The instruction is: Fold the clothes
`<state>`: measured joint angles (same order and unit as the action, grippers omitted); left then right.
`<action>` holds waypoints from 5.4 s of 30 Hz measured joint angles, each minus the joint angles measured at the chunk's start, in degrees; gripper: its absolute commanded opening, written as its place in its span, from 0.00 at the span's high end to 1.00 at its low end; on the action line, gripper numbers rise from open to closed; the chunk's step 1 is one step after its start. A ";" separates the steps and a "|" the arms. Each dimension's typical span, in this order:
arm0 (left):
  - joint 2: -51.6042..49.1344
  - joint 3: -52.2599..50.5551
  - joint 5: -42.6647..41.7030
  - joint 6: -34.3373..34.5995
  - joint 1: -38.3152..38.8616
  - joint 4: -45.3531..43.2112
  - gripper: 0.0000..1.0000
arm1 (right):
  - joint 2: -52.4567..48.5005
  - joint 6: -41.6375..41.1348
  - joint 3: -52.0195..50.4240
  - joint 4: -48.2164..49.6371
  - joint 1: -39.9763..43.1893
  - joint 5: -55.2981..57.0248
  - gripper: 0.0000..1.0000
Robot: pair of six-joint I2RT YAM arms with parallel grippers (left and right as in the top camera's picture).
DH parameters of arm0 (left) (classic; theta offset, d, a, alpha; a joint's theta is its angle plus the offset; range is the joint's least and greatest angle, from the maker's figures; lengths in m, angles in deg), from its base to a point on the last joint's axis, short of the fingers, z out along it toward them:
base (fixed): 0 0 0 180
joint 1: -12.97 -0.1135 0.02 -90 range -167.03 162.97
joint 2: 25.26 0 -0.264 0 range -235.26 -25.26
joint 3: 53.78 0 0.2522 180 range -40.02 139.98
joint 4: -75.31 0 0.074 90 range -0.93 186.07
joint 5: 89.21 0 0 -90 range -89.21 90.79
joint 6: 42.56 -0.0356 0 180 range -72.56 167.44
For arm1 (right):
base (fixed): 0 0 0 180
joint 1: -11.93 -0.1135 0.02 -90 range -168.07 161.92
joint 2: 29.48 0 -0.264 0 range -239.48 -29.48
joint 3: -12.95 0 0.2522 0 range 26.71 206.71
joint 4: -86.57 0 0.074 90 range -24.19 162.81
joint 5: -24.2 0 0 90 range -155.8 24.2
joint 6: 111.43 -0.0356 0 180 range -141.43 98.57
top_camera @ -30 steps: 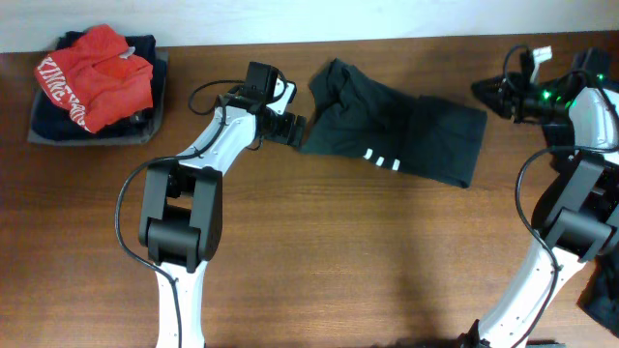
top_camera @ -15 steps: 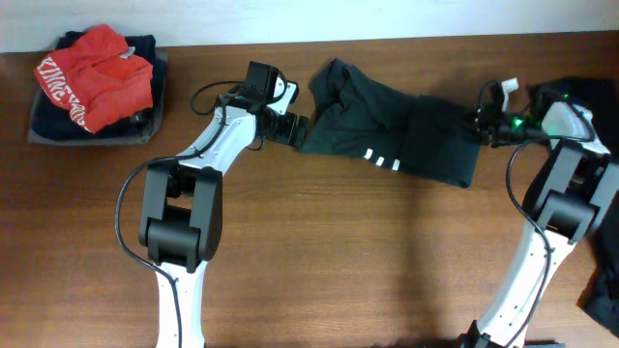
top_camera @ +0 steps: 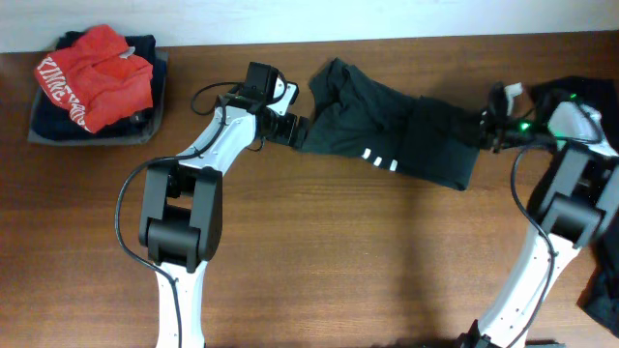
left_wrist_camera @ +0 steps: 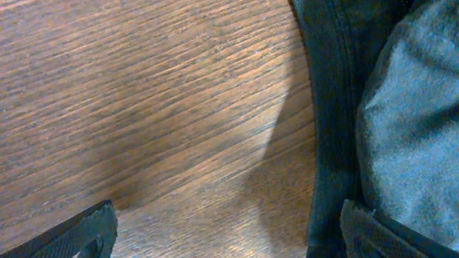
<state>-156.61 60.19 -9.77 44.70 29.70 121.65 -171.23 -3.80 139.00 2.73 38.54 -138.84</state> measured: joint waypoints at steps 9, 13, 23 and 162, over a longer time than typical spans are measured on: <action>0.00 0.00 0.00 0.00 0.00 -0.02 0.01 | 12.52 4.59 0.24 -8.31 -4.50 0.11 0.64; 0.00 0.00 -0.02 0.00 0.00 -0.02 0.01 | 12.22 5.60 -5.01 -3.91 -9.11 0.44 0.64; 0.00 0.00 -0.04 0.02 0.00 -0.02 0.01 | 12.13 -5.07 -22.93 22.38 -11.61 8.09 0.50; -3.87 3.76 -22.67 36.52 0.28 6.47 0.01 | 32.94 -16.20 -24.02 14.51 -19.76 38.14 0.49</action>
<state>-160.48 63.95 -32.44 81.22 29.99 128.12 -138.29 -20.00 114.98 17.24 18.78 -100.70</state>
